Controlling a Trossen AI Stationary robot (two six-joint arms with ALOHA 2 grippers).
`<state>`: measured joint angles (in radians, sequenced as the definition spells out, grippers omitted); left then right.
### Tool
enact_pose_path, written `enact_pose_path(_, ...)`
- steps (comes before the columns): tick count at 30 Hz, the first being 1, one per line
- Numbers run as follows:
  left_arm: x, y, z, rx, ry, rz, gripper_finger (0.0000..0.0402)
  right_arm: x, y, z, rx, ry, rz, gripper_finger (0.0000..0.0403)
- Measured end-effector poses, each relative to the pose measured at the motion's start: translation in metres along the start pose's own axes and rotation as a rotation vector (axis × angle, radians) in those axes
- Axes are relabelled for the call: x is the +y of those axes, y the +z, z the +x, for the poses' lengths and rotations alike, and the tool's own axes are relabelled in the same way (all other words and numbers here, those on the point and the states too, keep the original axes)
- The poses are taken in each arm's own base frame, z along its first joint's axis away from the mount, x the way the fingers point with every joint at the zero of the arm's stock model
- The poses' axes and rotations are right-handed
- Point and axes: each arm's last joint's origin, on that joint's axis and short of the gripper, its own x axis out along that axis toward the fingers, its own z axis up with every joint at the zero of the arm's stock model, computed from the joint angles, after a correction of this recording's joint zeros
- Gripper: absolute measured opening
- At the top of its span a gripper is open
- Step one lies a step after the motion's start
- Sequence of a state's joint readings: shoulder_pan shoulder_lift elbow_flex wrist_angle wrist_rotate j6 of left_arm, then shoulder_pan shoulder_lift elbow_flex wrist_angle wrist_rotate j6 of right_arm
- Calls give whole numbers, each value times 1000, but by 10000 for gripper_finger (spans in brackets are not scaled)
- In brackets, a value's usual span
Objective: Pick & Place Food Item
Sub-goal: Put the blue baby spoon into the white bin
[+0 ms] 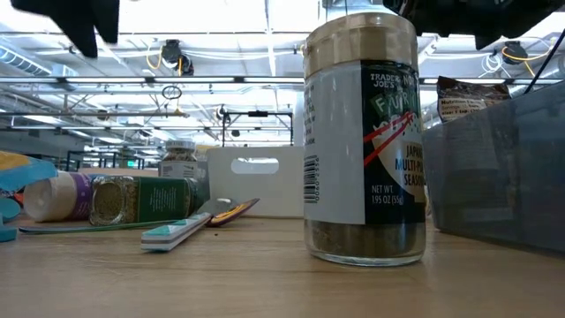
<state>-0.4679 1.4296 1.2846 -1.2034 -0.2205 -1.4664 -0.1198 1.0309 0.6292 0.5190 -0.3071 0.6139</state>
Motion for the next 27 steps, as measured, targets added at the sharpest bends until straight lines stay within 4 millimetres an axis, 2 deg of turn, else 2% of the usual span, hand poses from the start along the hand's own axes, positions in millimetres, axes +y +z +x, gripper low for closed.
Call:
enact_pose_path(5,1,3,29,-4,-43,-49,186,-5,4,-2,15,20,2,181)
enact_pose_path(12,17,1,55,72,43,-113,186,-7,4,-3,21,9,1,180)
enact_pose_path(19,26,-5,69,109,78,-107,186,-10,0,-3,56,-15,11,180)
enact_pose_path(27,29,-17,72,179,86,-91,186,-10,0,-3,57,-16,11,180)
